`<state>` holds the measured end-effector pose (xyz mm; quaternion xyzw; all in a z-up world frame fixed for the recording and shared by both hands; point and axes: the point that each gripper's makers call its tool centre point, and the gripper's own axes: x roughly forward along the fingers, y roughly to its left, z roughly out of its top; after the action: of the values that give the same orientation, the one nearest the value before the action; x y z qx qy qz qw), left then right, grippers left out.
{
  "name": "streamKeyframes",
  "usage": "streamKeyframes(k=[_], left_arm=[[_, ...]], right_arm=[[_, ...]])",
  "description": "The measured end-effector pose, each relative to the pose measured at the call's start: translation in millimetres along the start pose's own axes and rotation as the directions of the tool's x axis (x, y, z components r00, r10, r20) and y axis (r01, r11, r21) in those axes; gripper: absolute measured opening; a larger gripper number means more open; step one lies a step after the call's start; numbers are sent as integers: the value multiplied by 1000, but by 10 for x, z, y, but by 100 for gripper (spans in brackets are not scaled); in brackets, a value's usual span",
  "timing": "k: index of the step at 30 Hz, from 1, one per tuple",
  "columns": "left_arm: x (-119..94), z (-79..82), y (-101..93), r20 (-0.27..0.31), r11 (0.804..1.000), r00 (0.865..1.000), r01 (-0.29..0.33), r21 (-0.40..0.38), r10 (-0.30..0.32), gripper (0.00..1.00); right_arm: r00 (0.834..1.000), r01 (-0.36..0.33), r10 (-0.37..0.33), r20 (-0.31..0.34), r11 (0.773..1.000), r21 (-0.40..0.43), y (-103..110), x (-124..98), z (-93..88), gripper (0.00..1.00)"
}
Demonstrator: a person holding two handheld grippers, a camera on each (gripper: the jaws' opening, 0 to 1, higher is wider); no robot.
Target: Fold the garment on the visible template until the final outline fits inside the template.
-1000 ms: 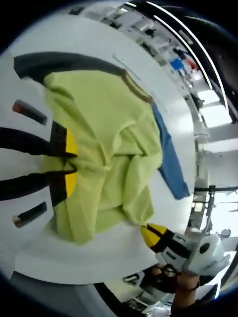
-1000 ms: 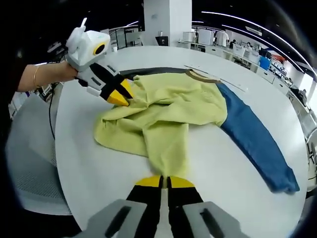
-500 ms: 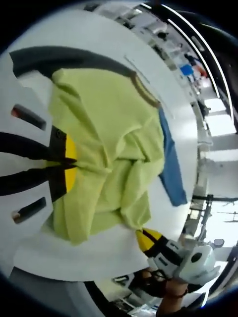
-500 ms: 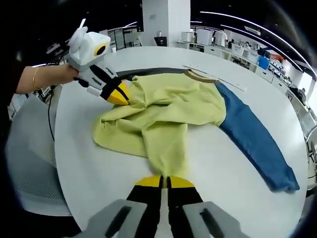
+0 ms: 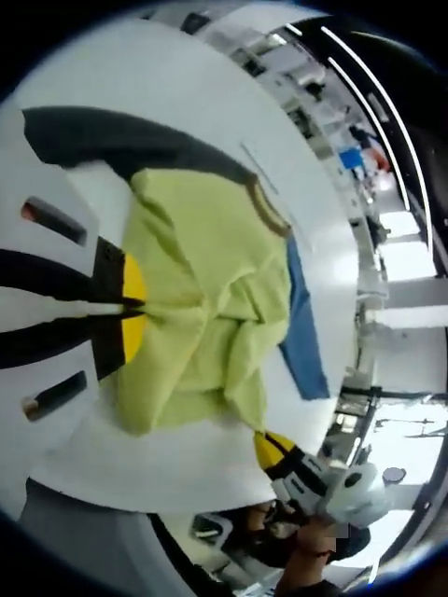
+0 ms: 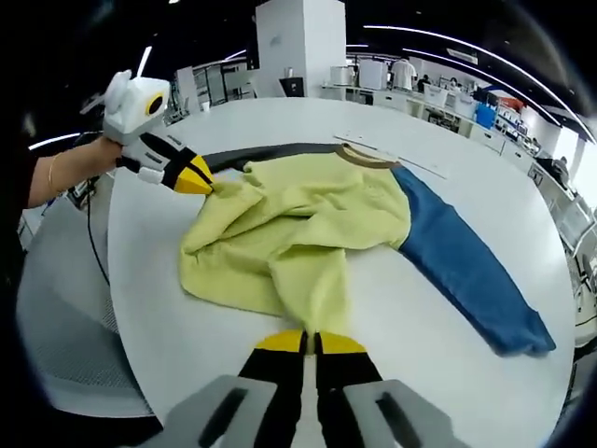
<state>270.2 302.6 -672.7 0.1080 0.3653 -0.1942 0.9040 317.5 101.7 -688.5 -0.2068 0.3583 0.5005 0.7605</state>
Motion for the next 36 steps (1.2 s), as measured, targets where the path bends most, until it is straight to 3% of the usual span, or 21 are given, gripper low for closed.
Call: streamKeyframes(k=[10, 14, 18, 30, 36], left_arm=[[-402, -85, 25, 28, 996, 998, -61, -66, 63, 0], [-581, -132, 57, 37, 991, 995, -88, -97, 92, 0], [-711, -226, 77, 27, 987, 993, -114, -115, 118, 0], [-926, -577, 49, -31, 968, 986, -165, -189, 162, 0], [-959, -659, 14, -42, 963, 986, -164, -214, 158, 0]], right_arm=[[1000, 21, -21, -6, 999, 38, -13, -205, 76, 0], [998, 46, -46, -34, 999, 8, -31, -300, 37, 0], [997, 57, -55, -54, 998, 32, -29, -379, -25, 0], [989, 96, -89, -122, 994, 53, -2, -525, -271, 0], [987, 101, -92, -134, 993, 61, 36, -549, -332, 0]])
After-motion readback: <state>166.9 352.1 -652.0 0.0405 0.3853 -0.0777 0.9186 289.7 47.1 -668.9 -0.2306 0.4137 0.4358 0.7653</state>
